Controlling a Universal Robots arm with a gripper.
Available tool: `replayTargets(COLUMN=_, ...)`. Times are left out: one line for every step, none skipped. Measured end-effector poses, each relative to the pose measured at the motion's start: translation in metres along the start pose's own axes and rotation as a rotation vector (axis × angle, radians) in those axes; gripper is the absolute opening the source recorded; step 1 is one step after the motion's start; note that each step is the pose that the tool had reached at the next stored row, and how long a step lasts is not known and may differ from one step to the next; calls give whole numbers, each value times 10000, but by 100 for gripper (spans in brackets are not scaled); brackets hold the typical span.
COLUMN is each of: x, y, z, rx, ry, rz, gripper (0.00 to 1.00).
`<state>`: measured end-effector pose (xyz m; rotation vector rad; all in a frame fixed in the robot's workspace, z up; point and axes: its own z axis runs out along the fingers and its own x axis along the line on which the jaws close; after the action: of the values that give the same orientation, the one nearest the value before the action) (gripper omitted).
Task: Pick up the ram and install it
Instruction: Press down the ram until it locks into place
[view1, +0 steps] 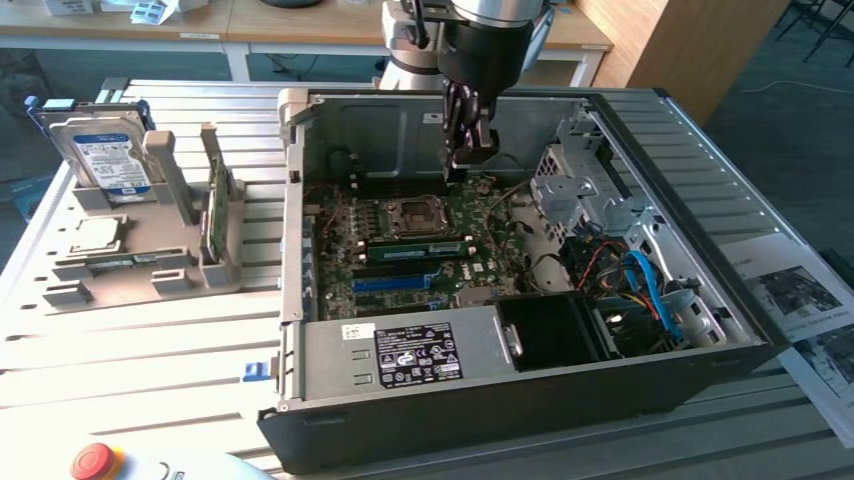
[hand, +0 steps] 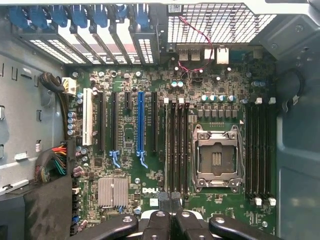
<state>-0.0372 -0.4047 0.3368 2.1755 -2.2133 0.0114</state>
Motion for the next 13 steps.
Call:
replayTargets(x=0, y=0, z=0, rx=0, ry=0, rz=0, gripper=10)
replayTargets(x=0, y=0, z=0, rx=0, ry=1, rz=0, gripper=10)
replayTargets(x=0, y=0, z=0, rx=0, ry=1, rz=1, gripper=10)
replayTargets(x=0, y=-3, z=0, rx=0, ry=1, rz=1, gripper=10)
replayTargets(x=1, y=-7, z=0, rx=1, ry=0, rz=1, gripper=10)
replayTargets(x=2, y=-16, z=0, rx=1, ry=-1, rz=0, gripper=10)
replayTargets(x=3, y=-28, z=0, rx=1, ry=-1, rz=0, gripper=10)
replayTargets(x=3, y=-42, z=0, rx=0, ry=0, rz=0, gripper=10)
replayTargets(x=4, y=-58, z=-1, rx=0, ry=0, rz=1, gripper=10)
replayTargets(x=4, y=-74, z=-2, rx=0, ry=2, rz=0, gripper=10)
replayTargets(x=4, y=-90, z=-2, rx=-1, ry=2, rz=0, gripper=10)
replayTargets(x=4, y=-108, z=-2, rx=-1, ry=2, rz=-1, gripper=10)
replayTargets(x=3, y=-125, z=-2, rx=0, ry=0, rz=-1, gripper=10)
